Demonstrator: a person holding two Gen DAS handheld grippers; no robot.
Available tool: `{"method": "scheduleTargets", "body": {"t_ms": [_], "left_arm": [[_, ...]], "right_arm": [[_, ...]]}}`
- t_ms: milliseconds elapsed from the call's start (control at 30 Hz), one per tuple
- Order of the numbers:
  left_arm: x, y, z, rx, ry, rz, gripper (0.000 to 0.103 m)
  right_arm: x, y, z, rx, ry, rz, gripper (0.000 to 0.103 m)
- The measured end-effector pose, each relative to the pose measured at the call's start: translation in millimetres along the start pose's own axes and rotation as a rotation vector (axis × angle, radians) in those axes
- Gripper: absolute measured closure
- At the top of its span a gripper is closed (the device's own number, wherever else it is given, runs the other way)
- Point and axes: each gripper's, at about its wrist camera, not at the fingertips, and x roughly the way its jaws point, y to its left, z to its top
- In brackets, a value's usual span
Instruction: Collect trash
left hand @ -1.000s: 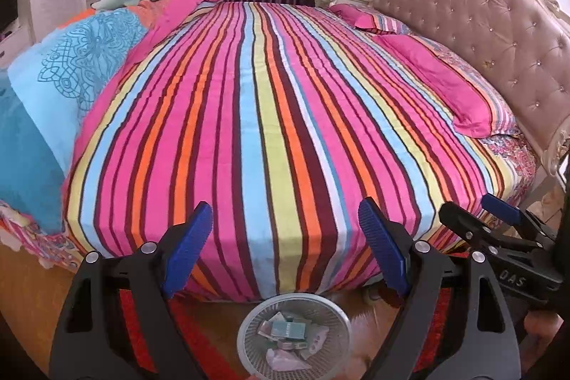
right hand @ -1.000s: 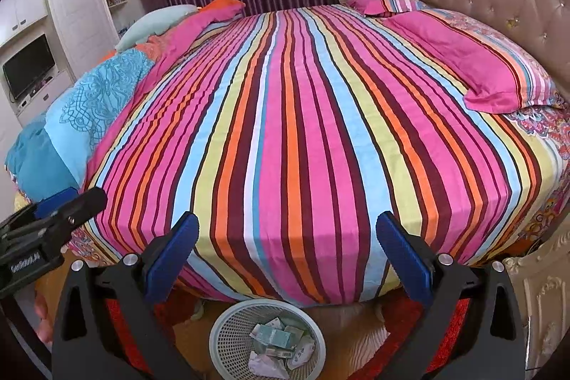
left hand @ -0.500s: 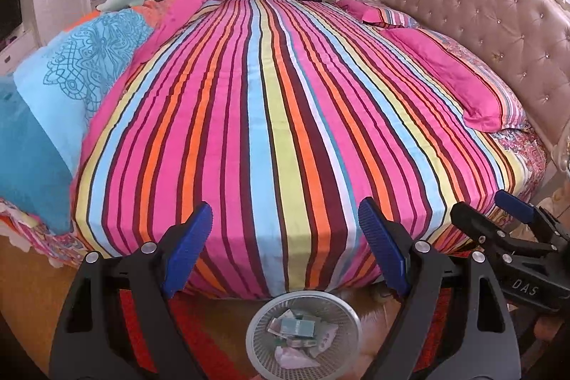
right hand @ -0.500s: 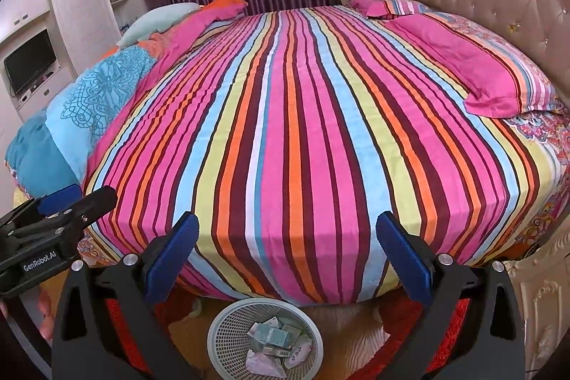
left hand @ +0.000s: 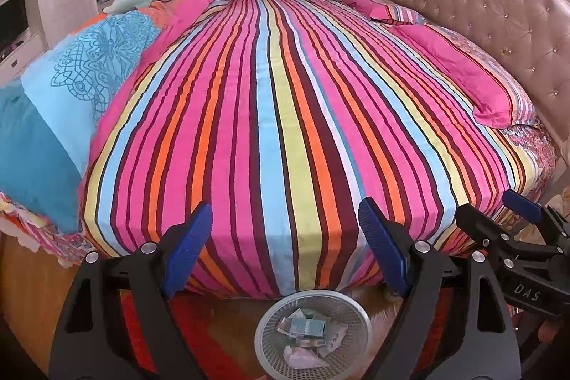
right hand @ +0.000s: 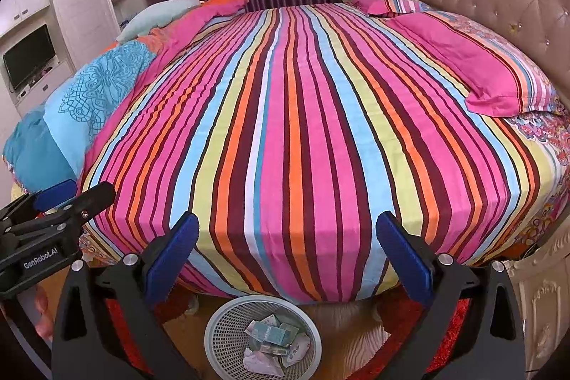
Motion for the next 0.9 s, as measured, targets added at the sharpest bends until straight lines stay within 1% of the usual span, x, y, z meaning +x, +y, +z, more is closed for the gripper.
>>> {"method": "scheduleTargets", "body": {"t_ms": [200,333,900], "left_arm": [[-1.3,-1.2,-1.0,0.006,-0.005,0.007,0.021],[-1.1,-1.2,-1.1,0.005,0.002,-0.008,0.021],[-2.8,-2.8,-0.6,0.011,-0.007,-0.004,0.021]], "right_arm": [[1.2,-3.3,-1.4,0.009,-0.002,-0.006,0.008],[0.7,-3.0,-1.5,0.007,-0.003,-0.005,0.008],[-3.8,-1.2,1.4,-0.001,-0.014,-0.003,0.008]]}}
